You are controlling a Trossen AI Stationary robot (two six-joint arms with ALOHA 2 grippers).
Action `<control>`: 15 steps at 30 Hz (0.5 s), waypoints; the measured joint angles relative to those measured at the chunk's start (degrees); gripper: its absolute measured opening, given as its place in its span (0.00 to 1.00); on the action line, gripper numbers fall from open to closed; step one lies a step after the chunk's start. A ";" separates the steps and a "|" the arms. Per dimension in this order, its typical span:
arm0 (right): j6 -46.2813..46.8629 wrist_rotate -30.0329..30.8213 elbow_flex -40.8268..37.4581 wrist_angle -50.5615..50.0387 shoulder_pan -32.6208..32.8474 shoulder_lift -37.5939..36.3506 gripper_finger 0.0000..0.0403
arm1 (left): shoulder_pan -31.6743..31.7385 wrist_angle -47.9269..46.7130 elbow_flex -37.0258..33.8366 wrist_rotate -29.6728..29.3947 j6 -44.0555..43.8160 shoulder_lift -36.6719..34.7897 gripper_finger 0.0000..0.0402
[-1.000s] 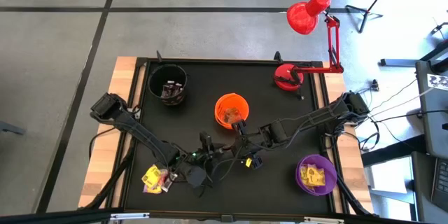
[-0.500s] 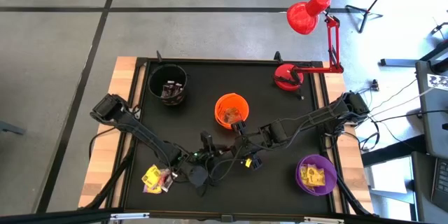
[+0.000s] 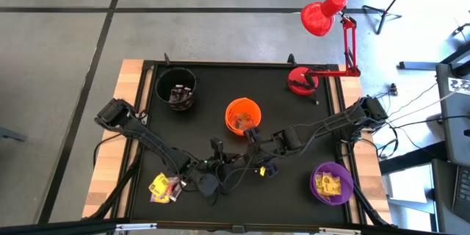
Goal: Sort candy
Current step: Put the brown chocolate bar into the black bucket
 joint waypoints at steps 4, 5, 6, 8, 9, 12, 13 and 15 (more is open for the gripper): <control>2.33 4.99 0.60 -3.84 0.07 -0.40 0.22 | -0.15 -2.58 -0.02 -5.60 -2.98 -0.11 0.02; 4.13 8.73 1.41 -5.56 0.09 -0.89 0.23 | -0.14 -3.41 -0.08 -7.36 -4.03 -0.46 0.02; 5.00 11.66 2.15 -8.00 0.09 -1.64 0.25 | -0.06 -4.43 -0.11 -8.53 -4.96 -1.07 0.02; 6.20 15.57 3.34 -11.60 0.05 -3.64 0.26 | 0.07 -7.13 -0.11 -9.53 -6.91 -2.80 0.02; 6.81 16.15 3.43 -11.82 0.00 -4.76 0.27 | 0.17 -8.94 -0.11 -9.68 -8.11 -3.87 0.02; 7.64 15.31 3.37 -13.05 -0.01 -8.50 0.26 | 0.81 -15.03 -0.09 -9.93 -13.23 -6.41 0.02; 8.30 14.98 3.37 -13.37 0.04 -9.97 0.25 | 1.17 -17.62 -0.11 -10.14 -15.07 -7.38 0.02; 9.96 14.19 3.09 -14.12 0.09 -13.16 0.23 | 2.06 -23.41 -0.04 -10.40 -20.10 -9.50 0.02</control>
